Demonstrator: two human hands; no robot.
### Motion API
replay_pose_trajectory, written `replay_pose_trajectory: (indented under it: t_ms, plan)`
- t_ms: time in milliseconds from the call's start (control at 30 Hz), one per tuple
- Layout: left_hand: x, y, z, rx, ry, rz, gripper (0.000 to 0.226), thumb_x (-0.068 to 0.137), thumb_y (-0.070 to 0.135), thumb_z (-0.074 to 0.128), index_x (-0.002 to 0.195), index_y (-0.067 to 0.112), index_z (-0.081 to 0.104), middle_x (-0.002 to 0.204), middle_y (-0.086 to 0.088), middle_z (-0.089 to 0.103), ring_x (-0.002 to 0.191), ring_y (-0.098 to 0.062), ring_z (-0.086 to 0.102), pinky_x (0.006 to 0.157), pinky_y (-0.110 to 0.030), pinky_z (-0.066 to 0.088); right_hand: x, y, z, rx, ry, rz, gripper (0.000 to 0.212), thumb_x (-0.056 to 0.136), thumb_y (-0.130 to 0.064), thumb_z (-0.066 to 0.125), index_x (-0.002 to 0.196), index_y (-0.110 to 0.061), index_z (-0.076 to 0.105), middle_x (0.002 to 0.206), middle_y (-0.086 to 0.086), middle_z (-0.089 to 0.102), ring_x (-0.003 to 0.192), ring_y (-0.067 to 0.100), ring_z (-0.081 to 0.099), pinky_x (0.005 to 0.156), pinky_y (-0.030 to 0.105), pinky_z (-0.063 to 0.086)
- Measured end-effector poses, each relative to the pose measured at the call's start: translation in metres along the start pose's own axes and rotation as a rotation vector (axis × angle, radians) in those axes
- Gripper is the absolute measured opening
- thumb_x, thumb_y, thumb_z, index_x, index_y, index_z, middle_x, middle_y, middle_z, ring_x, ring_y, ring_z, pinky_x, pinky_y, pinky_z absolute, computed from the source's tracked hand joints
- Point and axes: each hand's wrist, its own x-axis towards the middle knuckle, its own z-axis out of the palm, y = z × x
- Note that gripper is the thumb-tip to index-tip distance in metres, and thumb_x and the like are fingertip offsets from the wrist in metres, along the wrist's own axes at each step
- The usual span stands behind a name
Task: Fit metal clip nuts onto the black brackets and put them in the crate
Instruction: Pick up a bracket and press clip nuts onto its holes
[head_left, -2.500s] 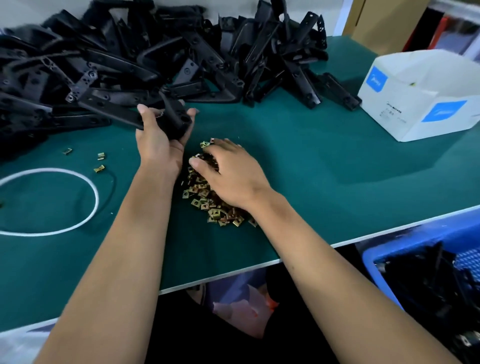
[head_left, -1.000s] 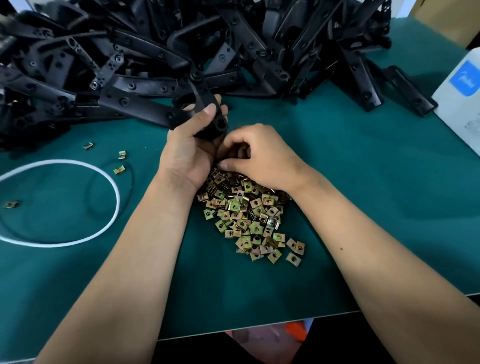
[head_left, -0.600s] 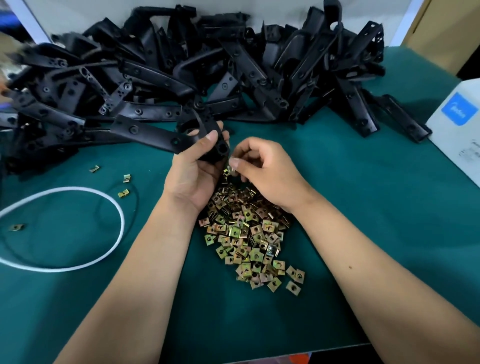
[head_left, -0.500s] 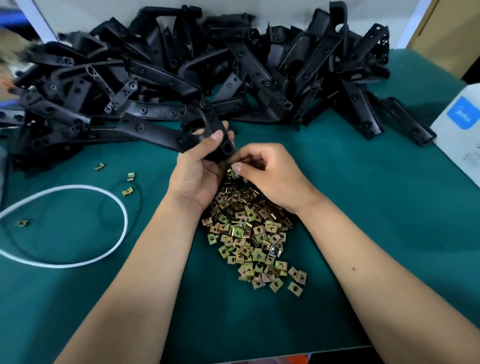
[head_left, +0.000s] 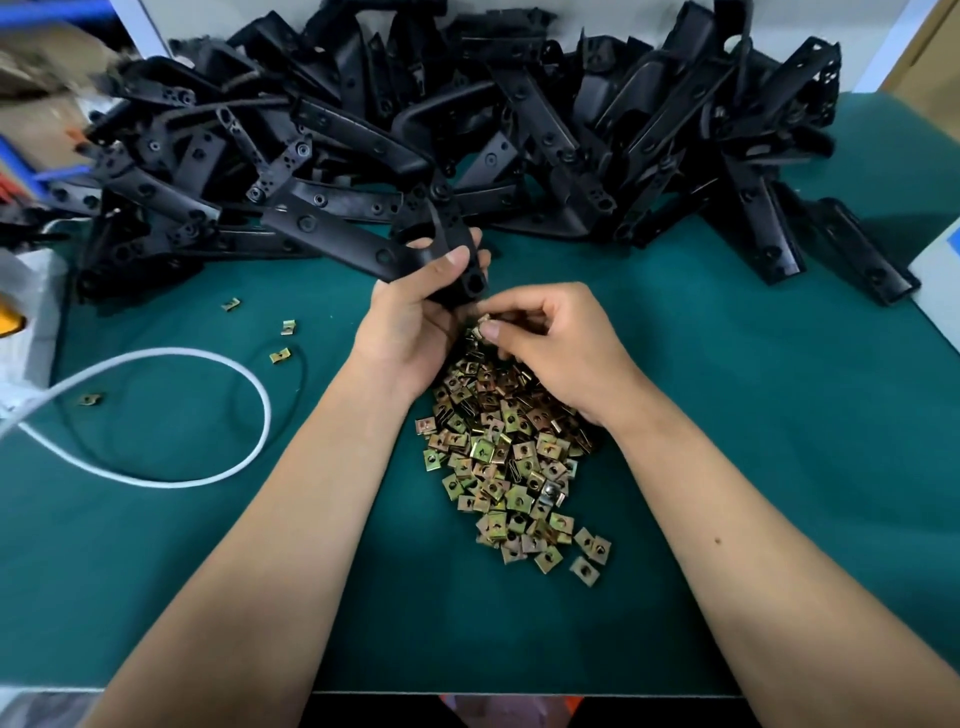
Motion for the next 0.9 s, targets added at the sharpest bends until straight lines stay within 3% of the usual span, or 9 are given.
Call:
replay_pose_trajectory:
  t_ms: [100,233,467,700,900]
  plan:
    - [0.002,0.000,-0.002,0.009,-0.005,0.007,0.056,0.078,0.009,0.069,0.132,-0.001,0.058,0.104,-0.006,0.074,0.093,-0.014,0.074,0.074,-0.030,0.059,0.001,0.002,-0.001,0.023,-0.008,0.007,0.025,0.090,-0.007,0.074,0.100,-0.030,0.076,0.082,-0.001,0.076,0.062,0.009,0.067,0.068,0.018,0.053]
    - [0.001,0.000,-0.001,0.021,0.017,0.002,0.070,0.079,0.011,0.067,0.145,-0.005,0.049,0.111,-0.009,0.069,0.093,-0.013,0.073,0.072,-0.028,0.058,0.003,0.005,-0.002,0.069,-0.004,0.036,0.018,0.093,-0.005,0.071,0.103,-0.020,0.077,0.083,0.001,0.077,0.062,0.011,0.066,0.061,0.020,0.052]
    - [0.005,-0.001,-0.006,-0.040,-0.002,-0.013,0.054,0.080,0.008,0.068,0.133,0.002,0.057,0.106,-0.002,0.076,0.095,-0.012,0.074,0.077,-0.027,0.058,0.009,0.007,-0.001,0.024,-0.058,0.102,0.009,0.097,0.000,0.061,0.097,-0.010,0.061,0.081,0.006,0.077,0.061,0.017,0.068,0.054,0.020,0.048]
    - [0.008,-0.001,-0.006,-0.060,-0.028,-0.028,0.039,0.080,0.008,0.069,0.119,0.004,0.066,0.107,-0.003,0.075,0.093,-0.013,0.073,0.072,-0.025,0.058,0.018,0.005,-0.003,-0.050,-0.102,0.107,0.014,0.090,-0.003,0.054,0.093,-0.013,0.062,0.075,0.006,0.076,0.053,0.015,0.063,0.047,0.015,0.041]
    - [0.008,-0.002,-0.004,-0.048,-0.045,-0.010,0.049,0.083,0.009,0.068,0.131,0.002,0.059,0.106,-0.005,0.074,0.090,-0.012,0.073,0.067,-0.028,0.058,0.019,0.006,-0.001,-0.068,-0.091,0.101,0.012,0.101,-0.009,0.060,0.096,-0.014,0.070,0.074,0.004,0.076,0.049,0.014,0.060,0.041,0.019,0.040]
